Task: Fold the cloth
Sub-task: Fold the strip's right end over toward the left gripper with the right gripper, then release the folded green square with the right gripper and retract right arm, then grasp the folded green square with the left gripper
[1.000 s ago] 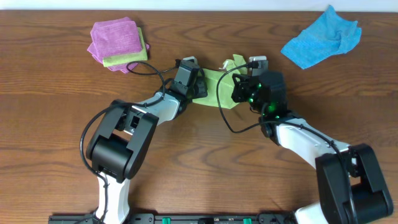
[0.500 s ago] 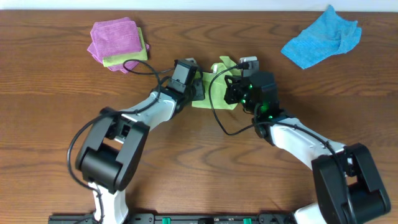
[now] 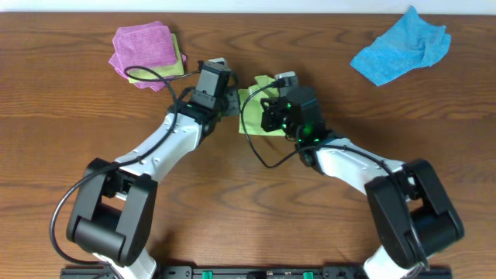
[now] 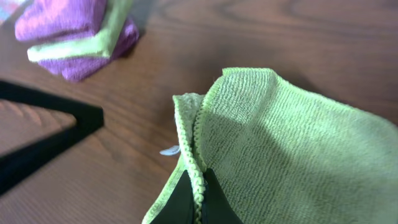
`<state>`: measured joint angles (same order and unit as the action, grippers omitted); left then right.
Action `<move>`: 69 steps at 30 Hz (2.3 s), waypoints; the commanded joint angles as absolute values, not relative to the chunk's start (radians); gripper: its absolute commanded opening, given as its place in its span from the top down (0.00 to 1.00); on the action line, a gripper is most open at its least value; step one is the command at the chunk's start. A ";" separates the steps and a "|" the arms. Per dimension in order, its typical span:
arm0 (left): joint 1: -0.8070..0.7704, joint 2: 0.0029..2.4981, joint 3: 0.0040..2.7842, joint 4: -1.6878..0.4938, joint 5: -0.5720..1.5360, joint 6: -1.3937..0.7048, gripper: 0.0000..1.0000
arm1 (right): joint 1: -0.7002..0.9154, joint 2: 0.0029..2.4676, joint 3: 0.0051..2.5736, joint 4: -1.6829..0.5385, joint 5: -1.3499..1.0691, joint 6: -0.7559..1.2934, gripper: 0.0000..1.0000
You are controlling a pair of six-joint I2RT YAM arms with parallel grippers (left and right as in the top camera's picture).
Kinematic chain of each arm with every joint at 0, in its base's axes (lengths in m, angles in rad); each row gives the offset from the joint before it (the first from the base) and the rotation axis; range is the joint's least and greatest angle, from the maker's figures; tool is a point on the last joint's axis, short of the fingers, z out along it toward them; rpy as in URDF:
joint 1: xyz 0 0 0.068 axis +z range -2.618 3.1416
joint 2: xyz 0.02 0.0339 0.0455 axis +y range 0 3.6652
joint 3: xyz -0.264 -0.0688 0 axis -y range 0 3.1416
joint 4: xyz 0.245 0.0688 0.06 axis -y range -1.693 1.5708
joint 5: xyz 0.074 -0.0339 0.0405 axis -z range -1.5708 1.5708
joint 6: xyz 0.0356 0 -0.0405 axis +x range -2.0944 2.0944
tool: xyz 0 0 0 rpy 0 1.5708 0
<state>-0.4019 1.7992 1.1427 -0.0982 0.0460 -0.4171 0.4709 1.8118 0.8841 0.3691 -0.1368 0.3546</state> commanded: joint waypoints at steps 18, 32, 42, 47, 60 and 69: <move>-0.300 1.744 1.136 -0.116 0.019 -0.382 0.94 | 0.588 1.853 0.916 0.298 -0.132 0.354 0.83; -0.277 1.686 1.136 -0.136 0.127 -0.382 0.40 | 0.562 1.757 0.917 0.342 -0.206 0.388 0.01; -0.202 1.546 1.136 -0.230 0.299 -0.399 0.04 | 0.412 1.421 0.917 -0.047 -0.041 0.387 0.01; -0.171 1.548 1.134 -0.278 0.402 -0.493 0.05 | 0.318 1.180 0.917 -0.356 -0.005 0.381 0.01; -0.175 1.604 0.885 0.013 0.524 -0.826 0.05 | 0.151 0.639 0.912 -0.836 0.064 0.367 0.01; -0.251 1.776 0.818 0.274 0.548 -1.024 0.05 | 0.136 0.498 0.912 -0.988 -0.033 0.395 0.01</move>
